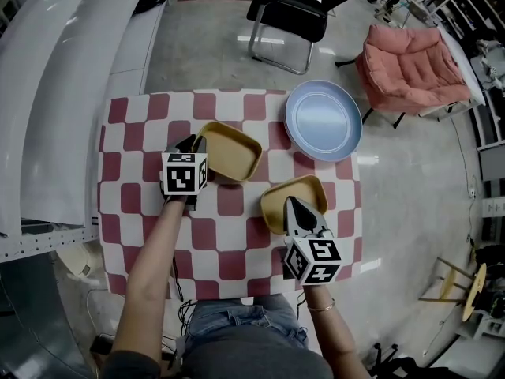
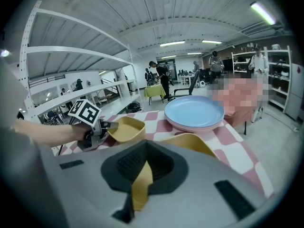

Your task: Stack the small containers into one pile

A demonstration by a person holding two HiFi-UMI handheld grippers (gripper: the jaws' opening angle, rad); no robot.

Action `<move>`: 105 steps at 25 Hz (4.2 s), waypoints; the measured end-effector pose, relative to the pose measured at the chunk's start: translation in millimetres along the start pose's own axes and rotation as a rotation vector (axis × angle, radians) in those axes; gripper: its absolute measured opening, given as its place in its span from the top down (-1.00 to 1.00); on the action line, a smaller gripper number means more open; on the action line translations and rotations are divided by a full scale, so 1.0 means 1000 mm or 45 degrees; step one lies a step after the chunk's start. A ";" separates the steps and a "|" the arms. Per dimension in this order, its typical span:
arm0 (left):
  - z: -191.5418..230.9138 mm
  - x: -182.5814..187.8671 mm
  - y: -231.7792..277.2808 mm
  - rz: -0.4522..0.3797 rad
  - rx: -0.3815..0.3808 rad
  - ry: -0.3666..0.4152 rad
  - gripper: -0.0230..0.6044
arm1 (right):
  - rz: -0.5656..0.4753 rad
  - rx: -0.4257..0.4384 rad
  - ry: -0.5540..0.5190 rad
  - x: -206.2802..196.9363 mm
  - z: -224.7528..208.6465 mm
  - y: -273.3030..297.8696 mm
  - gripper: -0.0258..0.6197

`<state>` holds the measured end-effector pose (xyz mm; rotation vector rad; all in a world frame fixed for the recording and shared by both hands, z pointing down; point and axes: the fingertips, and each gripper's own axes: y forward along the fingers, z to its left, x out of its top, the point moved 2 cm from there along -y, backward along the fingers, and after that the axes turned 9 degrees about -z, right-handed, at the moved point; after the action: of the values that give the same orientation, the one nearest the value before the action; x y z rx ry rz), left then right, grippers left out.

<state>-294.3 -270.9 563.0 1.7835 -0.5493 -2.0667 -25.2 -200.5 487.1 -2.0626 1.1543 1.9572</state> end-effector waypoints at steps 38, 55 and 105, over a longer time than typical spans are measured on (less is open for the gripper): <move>-0.063 -0.003 -0.155 -0.266 0.542 -0.458 0.83 | -0.067 0.463 -0.131 0.021 -0.027 -0.043 0.89; -0.178 -0.018 -0.187 -0.339 0.599 -0.560 0.84 | -0.097 0.545 -0.156 0.018 -0.085 -0.092 0.89; -0.241 -0.063 -0.143 -0.245 0.643 -0.515 0.75 | -0.039 0.421 -0.119 -0.009 -0.144 -0.112 0.89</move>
<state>-48.7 -130.6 513.3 1.7158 -1.1378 -2.6222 157.3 -192.6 473.2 -1.7917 1.3138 1.6918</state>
